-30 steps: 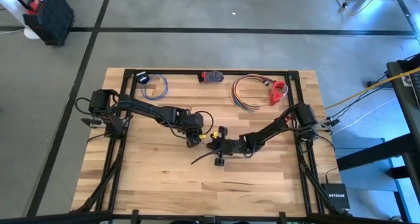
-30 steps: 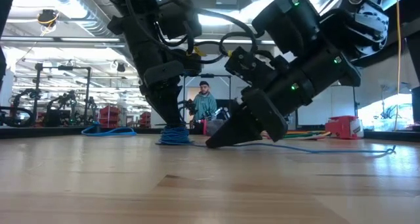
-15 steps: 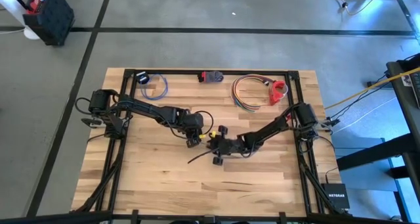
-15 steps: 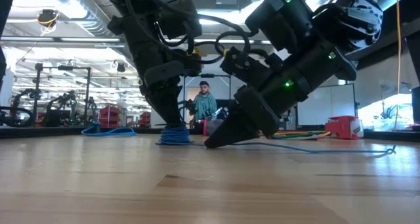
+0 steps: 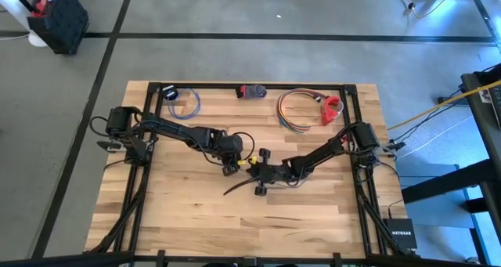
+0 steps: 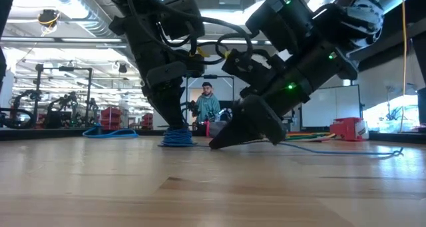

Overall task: Coil cords
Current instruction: Uncoil the blue wire from the black spool

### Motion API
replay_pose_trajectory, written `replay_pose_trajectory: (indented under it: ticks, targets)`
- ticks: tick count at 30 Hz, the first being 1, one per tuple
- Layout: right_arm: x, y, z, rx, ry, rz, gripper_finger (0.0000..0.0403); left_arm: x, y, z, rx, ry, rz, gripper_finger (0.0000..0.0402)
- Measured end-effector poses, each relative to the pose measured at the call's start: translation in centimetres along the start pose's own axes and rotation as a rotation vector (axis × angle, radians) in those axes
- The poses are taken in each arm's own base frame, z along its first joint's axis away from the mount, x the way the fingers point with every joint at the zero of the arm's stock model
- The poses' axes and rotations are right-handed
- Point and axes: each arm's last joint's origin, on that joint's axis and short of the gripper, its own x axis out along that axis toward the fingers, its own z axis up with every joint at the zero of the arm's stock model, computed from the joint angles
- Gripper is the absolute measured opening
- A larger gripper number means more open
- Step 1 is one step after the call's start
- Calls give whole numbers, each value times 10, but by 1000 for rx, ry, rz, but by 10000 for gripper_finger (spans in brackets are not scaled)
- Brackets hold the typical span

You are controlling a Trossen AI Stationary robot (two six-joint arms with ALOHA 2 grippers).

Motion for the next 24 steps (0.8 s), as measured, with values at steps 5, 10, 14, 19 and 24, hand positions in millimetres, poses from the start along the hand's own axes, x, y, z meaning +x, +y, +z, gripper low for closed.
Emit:
replay_pose_trajectory:
  ticks: [5, 10, 14, 19, 24]
  targets:
    - [-22, 12, -1, -117, 75, -83, 6, 0, -1, 2, 0, -20, -11, 4]
    - [-45, 21, -1, -178, 146, -100, 3, 0, -2, 4, 1, -30, -18, 4]
    - [-56, 27, -10, -221, 236, -94, 2, -1, -2, 4, 1, -33, -18, 4]
    - [-66, 33, -16, -235, 299, -97, 2, -2, -1, 7, 2, -43, 7, 4]
    - [-75, 36, -19, -242, 339, -87, 1, -6, 1, 8, -1, -43, 66, 4]
